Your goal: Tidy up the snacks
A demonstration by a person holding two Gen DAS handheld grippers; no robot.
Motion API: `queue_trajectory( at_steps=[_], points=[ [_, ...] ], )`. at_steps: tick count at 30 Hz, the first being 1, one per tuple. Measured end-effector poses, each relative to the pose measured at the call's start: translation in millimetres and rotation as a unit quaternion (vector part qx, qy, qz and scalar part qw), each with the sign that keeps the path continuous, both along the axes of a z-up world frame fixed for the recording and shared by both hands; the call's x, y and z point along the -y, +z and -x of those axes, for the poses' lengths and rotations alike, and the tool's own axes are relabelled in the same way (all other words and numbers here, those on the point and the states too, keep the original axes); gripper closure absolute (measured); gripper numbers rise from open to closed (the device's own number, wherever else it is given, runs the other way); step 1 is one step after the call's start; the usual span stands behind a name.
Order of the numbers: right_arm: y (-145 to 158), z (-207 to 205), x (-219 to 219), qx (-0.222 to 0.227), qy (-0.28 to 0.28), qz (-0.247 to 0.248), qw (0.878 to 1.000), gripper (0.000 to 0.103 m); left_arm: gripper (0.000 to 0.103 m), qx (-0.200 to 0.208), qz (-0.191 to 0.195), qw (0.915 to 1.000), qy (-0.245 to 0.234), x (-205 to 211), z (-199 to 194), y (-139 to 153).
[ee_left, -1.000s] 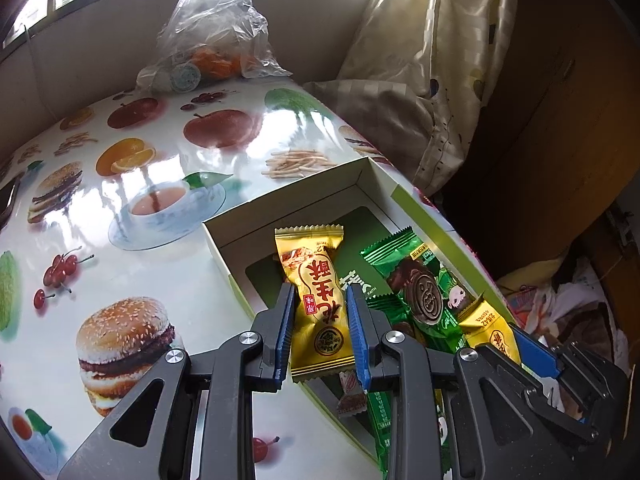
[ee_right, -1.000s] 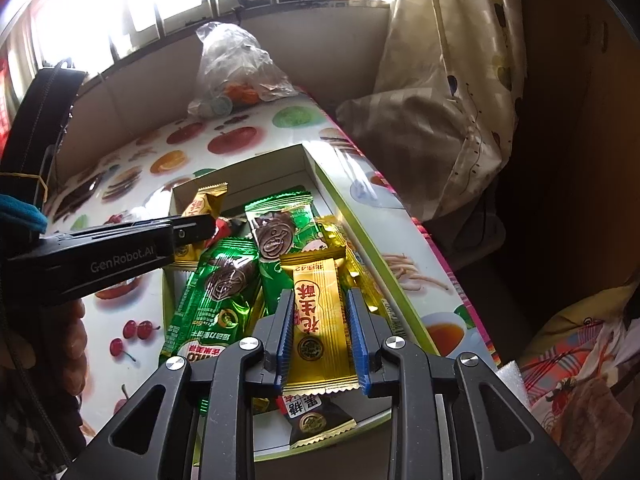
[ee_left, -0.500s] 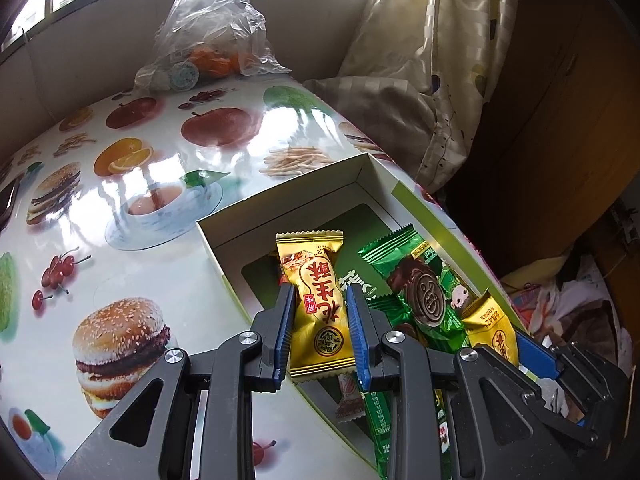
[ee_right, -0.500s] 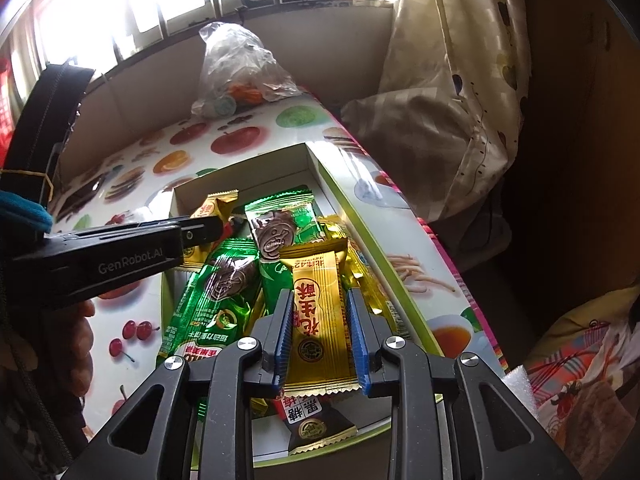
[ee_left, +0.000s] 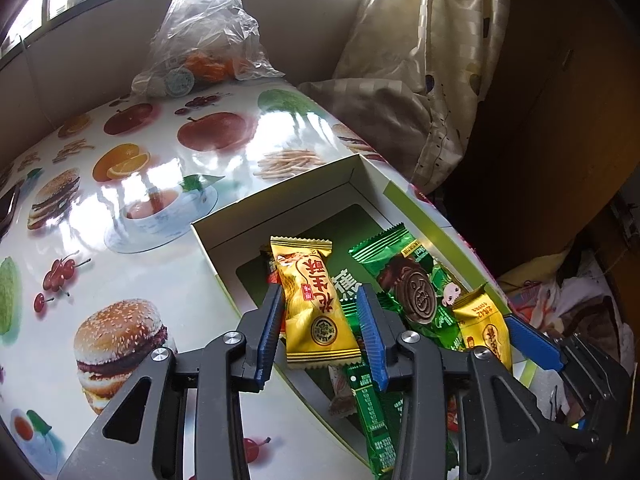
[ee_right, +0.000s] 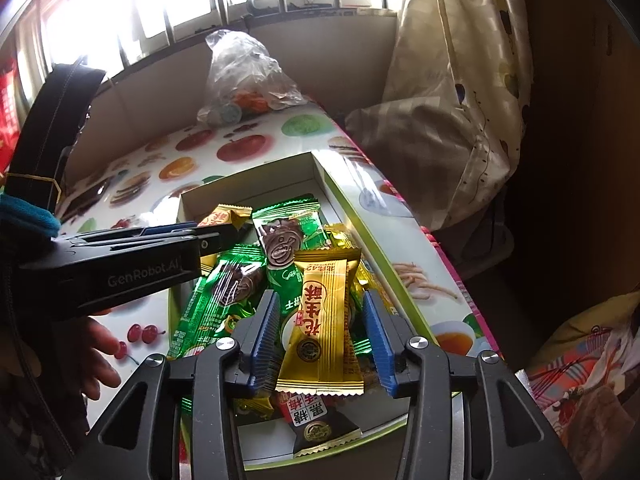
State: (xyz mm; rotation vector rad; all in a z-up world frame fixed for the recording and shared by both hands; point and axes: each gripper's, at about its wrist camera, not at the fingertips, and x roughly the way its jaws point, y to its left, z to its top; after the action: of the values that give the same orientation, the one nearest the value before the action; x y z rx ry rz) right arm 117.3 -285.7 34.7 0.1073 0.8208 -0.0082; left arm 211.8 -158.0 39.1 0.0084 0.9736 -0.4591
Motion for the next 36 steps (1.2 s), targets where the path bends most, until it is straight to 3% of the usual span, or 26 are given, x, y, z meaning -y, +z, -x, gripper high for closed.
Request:
queue_trajectory(
  at_steps=[10,19,36],
  points=[
    [9.3,14.4,0.3,0.016,-0.005,-0.004,1.000,0.052,0.064,0.033,-0.001,0.9994,0.011,-8.9,21.8,20.9],
    [23.4,41.1,-5.7,0.037,-0.016,0.004,0.999,0.051,0.064,0.074,-0.003,0.9967,0.034,-28.6,72.2,44.5],
    [4.9,106.4,-22.6,0.019,-0.021,0.026,0.999,0.050,0.064,0.062,-0.041,0.9968,0.028,-45.1,156.7,6.4]
  ],
)
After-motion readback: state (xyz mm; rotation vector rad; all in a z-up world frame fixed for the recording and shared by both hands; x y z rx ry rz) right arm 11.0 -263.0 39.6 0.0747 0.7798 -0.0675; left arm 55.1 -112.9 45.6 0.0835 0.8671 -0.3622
